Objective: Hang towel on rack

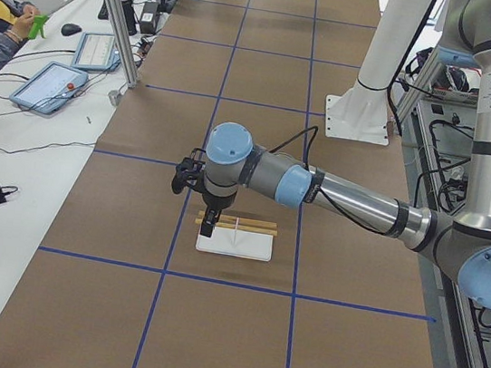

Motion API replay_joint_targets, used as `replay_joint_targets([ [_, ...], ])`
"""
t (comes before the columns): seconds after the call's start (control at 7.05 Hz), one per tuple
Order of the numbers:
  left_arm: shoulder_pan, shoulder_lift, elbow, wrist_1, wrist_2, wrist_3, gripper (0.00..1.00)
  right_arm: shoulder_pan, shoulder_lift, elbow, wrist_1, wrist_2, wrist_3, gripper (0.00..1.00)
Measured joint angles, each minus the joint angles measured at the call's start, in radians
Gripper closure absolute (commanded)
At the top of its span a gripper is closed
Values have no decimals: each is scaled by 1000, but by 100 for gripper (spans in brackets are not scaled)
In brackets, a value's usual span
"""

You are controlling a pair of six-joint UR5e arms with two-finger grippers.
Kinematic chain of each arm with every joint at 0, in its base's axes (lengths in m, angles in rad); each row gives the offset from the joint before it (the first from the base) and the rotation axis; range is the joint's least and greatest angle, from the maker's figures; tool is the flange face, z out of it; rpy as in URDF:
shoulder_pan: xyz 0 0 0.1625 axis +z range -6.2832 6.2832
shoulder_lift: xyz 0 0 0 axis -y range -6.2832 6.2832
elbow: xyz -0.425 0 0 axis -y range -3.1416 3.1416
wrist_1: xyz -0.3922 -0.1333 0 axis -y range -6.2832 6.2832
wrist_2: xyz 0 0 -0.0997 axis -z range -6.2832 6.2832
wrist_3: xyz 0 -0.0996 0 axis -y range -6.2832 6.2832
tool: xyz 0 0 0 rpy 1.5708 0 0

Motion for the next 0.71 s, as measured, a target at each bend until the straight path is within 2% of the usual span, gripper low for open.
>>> replay_joint_targets([
  [0.28,-4,3,-1,0,-6,0,2,17,1,1,-147,-40,-159,0],
  [0.43,-6,4,1,-1,-8,-1,2,20,-4,-2,-180,-49,-205,0],
  [0.71,-6,5,7,-2,-9,-5,2,22,-42,-14,-102,-51,-221,0],
])
